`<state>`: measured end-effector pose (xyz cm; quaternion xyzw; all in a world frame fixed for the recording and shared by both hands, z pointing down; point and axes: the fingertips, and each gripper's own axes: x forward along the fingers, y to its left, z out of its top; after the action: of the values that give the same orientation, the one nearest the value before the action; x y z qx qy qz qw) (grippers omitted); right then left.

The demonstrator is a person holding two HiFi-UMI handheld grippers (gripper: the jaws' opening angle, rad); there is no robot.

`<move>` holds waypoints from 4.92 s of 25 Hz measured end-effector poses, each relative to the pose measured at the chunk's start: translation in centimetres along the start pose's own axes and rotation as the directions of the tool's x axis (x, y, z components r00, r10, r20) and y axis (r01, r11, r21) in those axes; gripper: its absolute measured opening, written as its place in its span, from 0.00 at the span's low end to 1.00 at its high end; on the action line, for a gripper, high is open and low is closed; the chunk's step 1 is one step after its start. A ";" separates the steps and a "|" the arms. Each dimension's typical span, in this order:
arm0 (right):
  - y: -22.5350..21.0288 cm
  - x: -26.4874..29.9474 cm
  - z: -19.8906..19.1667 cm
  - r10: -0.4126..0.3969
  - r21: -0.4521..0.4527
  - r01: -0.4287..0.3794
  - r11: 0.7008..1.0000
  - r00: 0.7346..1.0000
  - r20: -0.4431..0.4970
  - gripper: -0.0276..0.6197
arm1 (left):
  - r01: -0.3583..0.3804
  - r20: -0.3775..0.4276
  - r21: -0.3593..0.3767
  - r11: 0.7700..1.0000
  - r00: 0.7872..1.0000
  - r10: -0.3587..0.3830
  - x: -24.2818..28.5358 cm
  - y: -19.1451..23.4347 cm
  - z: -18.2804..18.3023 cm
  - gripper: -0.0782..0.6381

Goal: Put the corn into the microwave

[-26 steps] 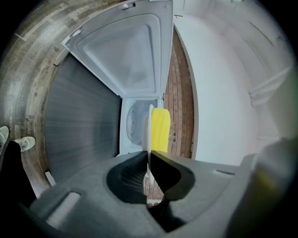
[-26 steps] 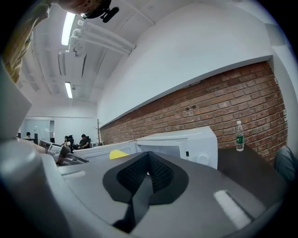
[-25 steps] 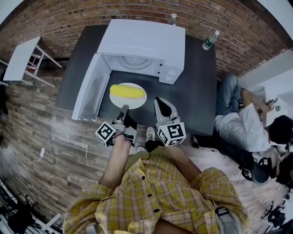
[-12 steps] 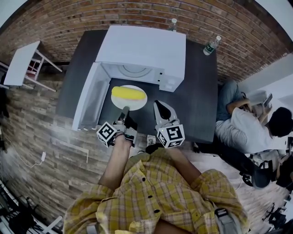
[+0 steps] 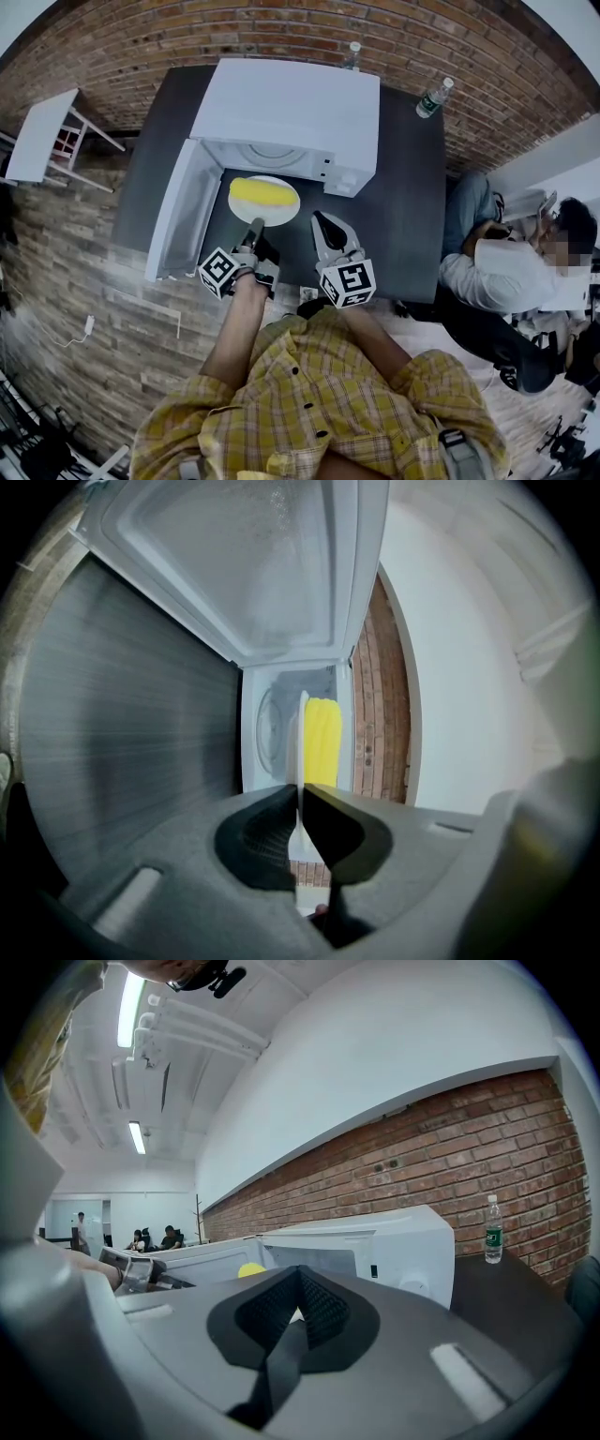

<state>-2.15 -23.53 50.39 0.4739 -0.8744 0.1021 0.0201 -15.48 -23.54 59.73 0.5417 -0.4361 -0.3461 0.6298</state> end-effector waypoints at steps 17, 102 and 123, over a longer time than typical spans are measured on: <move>-1.3 1.1 -0.5 0.032 -0.014 -0.033 0.999 0.999 -0.022 0.04 | -0.060 0.000 -0.009 0.998 0.998 0.060 5.5 2.6 2.1 0.14; -2.4 3.2 -1.0 0.101 -0.023 -0.103 0.994 0.994 -0.045 0.04 | -0.210 0.036 -0.049 0.977 0.977 0.212 18.2 7.3 6.7 0.14; -2.1 3.0 -0.9 0.099 -0.026 -0.100 0.995 0.994 -0.048 0.04 | -0.311 -0.031 -0.089 0.946 0.950 0.310 17.9 8.3 6.5 0.30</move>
<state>-2.08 -26.93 52.00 0.4269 -0.8976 0.1017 0.0422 -14.94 -40.84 71.27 0.4392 -0.4940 -0.2580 0.7046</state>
